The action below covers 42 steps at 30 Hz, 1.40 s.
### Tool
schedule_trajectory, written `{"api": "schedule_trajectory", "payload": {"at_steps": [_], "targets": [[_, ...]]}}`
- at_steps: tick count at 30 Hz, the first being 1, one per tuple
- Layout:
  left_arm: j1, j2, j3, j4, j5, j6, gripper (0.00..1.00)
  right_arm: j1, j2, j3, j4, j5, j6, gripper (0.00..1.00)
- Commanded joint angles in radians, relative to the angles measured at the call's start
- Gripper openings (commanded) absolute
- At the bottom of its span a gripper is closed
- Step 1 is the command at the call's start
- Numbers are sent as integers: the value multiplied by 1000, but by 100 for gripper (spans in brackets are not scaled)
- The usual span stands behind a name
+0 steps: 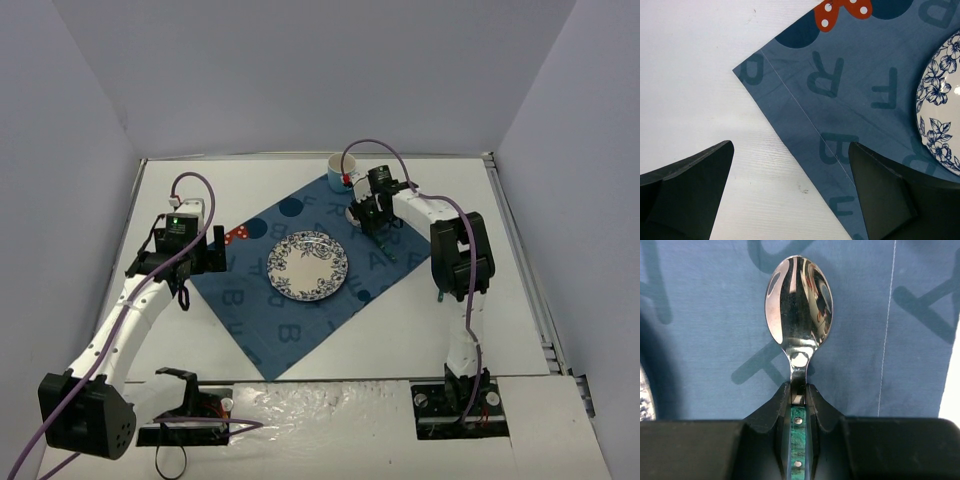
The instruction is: Set the dinner table for one person
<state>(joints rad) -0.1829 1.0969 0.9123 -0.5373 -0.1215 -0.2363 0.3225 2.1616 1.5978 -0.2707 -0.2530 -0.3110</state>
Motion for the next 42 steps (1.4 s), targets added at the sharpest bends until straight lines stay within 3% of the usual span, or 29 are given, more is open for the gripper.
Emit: {"api": "schedule_trajectory", "payload": {"at_steps": [1, 5, 8, 11, 17, 23, 34, 42], "targets": [[5, -13, 20, 39, -17, 5, 97, 7, -12, 39, 11, 37, 28, 23], [5, -13, 20, 39, -17, 2, 97, 0, -89, 24, 13, 81, 82, 58], [5, -14, 23, 38, -18, 0, 97, -13, -180, -23, 16, 195, 170, 68], [5, -11, 38, 14, -6, -12, 97, -50, -295, -160, 40, 315, 266, 71], [2, 1, 150, -119, 12, -55, 97, -172, -525, -458, 69, 362, 439, 71], [-1, 9, 242, -204, 22, -72, 97, -264, -611, -638, 104, 356, 525, 67], [-3, -6, 250, -227, 49, -77, 97, -347, -552, -724, 183, 308, 552, 55], [-3, -20, 258, -240, 45, -74, 97, -400, -542, -767, 218, 297, 544, 40]]}}
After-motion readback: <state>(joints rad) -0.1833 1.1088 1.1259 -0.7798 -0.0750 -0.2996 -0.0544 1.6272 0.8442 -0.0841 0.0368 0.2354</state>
